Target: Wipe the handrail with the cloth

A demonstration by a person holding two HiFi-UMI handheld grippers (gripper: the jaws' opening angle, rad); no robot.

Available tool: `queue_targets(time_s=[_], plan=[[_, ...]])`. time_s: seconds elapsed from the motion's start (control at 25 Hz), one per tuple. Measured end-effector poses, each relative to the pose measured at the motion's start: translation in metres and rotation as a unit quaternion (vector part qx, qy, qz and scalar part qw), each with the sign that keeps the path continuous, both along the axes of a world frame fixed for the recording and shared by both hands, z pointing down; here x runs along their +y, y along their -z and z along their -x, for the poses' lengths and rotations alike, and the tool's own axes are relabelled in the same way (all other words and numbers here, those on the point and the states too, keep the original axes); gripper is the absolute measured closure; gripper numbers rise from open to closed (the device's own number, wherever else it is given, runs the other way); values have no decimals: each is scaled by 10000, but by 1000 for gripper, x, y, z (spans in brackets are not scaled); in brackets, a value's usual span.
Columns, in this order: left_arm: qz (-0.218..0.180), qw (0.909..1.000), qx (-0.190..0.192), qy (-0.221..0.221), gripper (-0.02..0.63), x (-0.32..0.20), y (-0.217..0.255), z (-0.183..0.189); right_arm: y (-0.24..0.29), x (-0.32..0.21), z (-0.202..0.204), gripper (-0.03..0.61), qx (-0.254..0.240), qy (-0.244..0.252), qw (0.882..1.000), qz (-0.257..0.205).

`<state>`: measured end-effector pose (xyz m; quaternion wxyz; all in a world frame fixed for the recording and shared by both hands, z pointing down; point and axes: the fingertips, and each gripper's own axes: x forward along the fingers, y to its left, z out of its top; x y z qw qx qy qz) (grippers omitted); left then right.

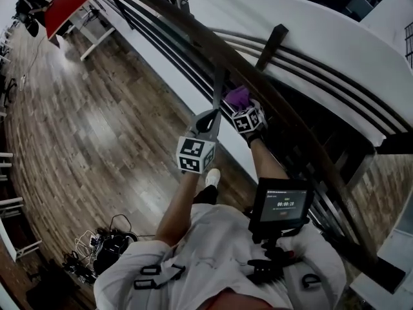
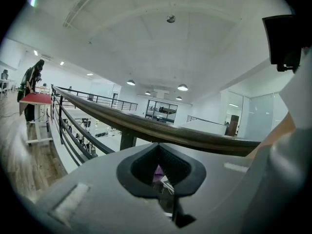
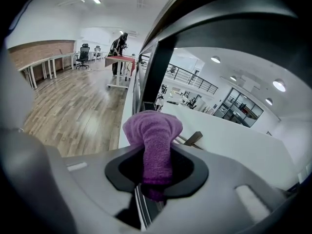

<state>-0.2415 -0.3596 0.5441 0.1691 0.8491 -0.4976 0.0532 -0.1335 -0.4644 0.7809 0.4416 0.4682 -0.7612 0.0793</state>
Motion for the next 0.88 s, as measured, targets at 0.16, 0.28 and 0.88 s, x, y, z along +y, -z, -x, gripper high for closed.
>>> queue_targets(time_s=[0.16,0.28,0.88], plan=[[2,9999,14,-149,614,7,-3,-23,0,18,-22,489,-84,-189,9998,37],[-35,9998,-21,-217,615,13,-2,-35,2,34,-39,489,-96,-278,9995,83],[-99,9978,-171,-634,615,52,3,-95,-3,92,-108,491,-24,-561,9983,164]])
